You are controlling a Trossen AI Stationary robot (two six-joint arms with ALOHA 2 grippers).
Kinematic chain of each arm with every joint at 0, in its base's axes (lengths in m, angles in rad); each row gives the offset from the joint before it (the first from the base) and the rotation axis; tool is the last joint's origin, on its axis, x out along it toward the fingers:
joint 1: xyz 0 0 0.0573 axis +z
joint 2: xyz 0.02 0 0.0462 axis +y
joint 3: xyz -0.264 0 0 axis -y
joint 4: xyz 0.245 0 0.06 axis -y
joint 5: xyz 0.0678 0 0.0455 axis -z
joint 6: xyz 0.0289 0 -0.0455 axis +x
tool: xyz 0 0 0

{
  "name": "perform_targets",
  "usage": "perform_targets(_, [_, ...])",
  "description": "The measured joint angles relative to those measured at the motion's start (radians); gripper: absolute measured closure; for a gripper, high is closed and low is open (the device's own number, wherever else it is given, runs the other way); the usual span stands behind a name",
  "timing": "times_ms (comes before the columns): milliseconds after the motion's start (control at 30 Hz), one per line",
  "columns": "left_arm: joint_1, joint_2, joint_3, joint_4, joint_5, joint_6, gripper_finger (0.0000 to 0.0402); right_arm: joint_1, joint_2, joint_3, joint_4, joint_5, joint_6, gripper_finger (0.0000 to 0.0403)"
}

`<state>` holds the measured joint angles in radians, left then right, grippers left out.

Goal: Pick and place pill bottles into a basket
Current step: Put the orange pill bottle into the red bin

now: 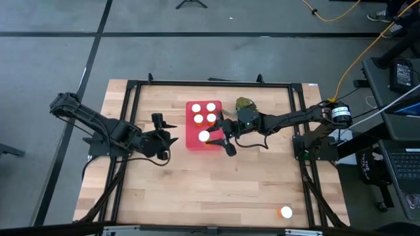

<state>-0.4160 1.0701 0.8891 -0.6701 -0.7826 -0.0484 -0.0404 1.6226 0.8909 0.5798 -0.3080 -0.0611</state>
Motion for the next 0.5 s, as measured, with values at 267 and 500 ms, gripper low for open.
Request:
perform_targets(267, [0.005,-0.185,-0.255,0.347,0.070,0.062,0.0209,-0.019,0.000,0.000,0.040,0.016,-0.056,0.0199])
perform_targets(500, [0.020,-0.293,-0.446,0.685,0.169,0.181,0.0213,-0.022,-0.001,0.000,0.081,0.094,-0.102,0.0199])
